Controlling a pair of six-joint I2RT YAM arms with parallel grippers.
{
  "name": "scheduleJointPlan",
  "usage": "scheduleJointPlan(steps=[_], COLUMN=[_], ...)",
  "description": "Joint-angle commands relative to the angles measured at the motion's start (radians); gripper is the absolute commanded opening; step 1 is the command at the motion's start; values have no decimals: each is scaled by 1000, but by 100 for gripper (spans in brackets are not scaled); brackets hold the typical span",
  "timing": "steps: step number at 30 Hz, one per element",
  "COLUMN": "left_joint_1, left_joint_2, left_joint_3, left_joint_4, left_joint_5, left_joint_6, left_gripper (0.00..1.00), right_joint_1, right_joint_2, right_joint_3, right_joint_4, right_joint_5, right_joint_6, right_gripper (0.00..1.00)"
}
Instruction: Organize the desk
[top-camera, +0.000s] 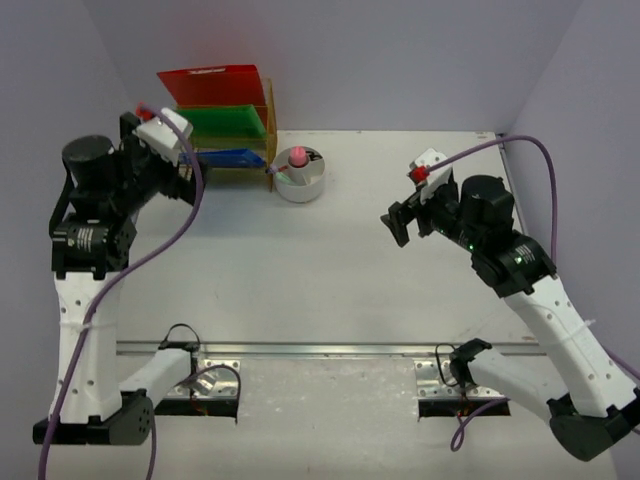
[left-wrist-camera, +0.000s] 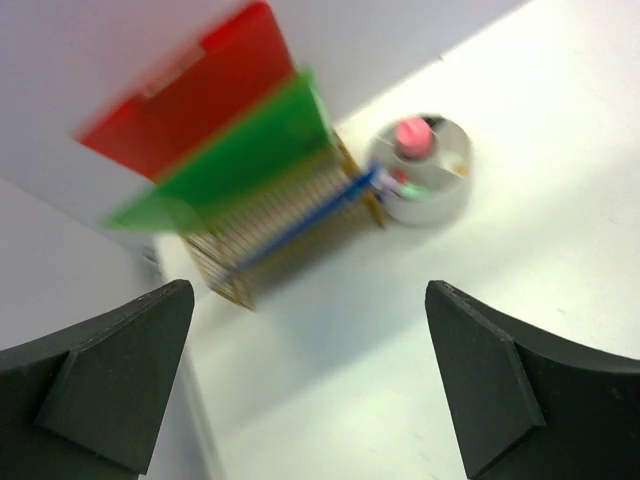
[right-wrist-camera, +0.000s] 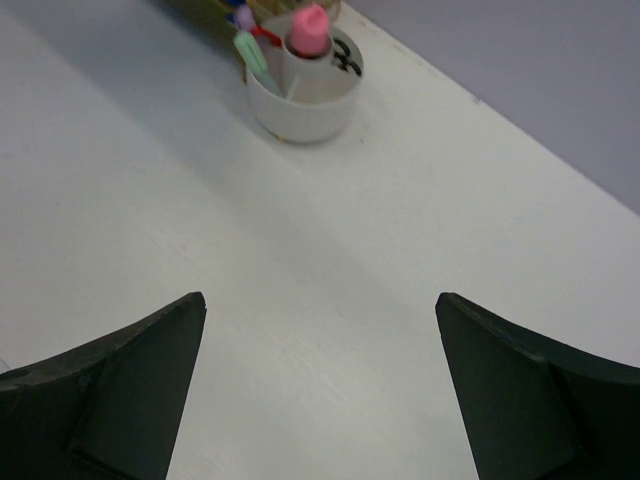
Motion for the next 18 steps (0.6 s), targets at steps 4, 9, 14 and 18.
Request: scheduleJointPlan(steps=[4,9,14,18], left_joint_1=[1,1,0,1], left_joint_2=[-210,-261,-265,-274], left_joint_3=[-420,-536,-593,-618], left_joint_4=[-102,-84,-29,7], left_joint_5=[16,11,12,-5], left_joint_6=[-191,-230,-253,-261], left_gripper=[100,100,100,100], right_joint_1=[-150,-226,-268,-283], right_joint_2=[-229,-388,-468,-502], right_joint_3=[-304,-497,-604,-629], right_joint_4=[-102,-115,-54,-33], right_joint_5=[61,39,26,16], right_joint_6=[151,213,228,213], right_gripper=[99,99,99,99])
